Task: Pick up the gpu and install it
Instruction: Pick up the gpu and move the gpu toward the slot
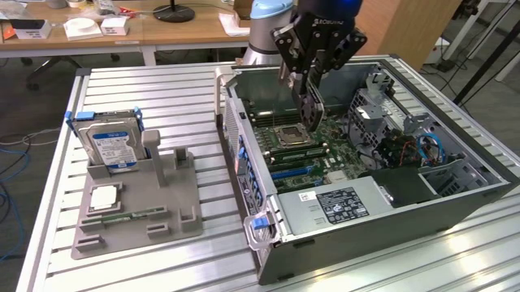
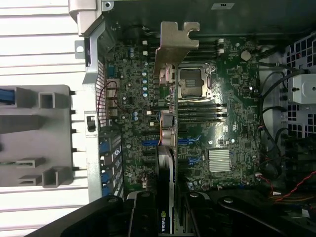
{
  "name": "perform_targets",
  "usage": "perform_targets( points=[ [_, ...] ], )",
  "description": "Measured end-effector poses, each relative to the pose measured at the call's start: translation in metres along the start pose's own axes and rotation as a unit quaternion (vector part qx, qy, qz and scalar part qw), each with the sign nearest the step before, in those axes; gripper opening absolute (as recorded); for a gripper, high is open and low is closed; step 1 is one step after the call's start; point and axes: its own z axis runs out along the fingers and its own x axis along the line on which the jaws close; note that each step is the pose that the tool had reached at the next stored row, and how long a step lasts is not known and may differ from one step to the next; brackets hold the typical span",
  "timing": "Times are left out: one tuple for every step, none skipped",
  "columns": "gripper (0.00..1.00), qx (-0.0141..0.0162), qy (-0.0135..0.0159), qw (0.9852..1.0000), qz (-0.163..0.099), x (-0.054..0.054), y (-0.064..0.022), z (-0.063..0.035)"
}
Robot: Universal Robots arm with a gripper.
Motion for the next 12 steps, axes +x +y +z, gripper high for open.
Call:
perform_targets(
  points=[
    [0.26,0.0,0.0,1.0,0.0,-0.0007,0.0,0.0],
    [0.26,0.0,0.0,1.0,0.0,-0.0014,0.0001,0.0],
    [0.26,0.0,0.0,1.0,0.0,-0.0021,0.0002,0.0001],
    [0.26,0.0,0.0,1.0,0.0,-0.003,0.0002,0.0001],
    [0.26,0.0,0.0,1.0,0.0,-0.0037,0.0003,0.0001],
    [0.26,0.0,0.0,1.0,0.0,-0.0045,0.0003,0.0001],
    [0.26,0.0,0.0,1.0,0.0,-0.0053,0.0004,0.0001],
    [0.26,0.0,0.0,1.0,0.0,-0.0061,0.0004,0.0002],
    [0.26,0.0,0.0,1.0,0.0,-0.0068,0.0005,0.0002],
    [0.26,0.0,0.0,1.0,0.0,-0.0076,0.0006,0.0002],
    [0.26,0.0,0.0,1.0,0.0,-0.0084,0.0006,0.0002],
    [0.26,0.0,0.0,1.0,0.0,-0.0092,0.0007,0.0003]
  ],
)
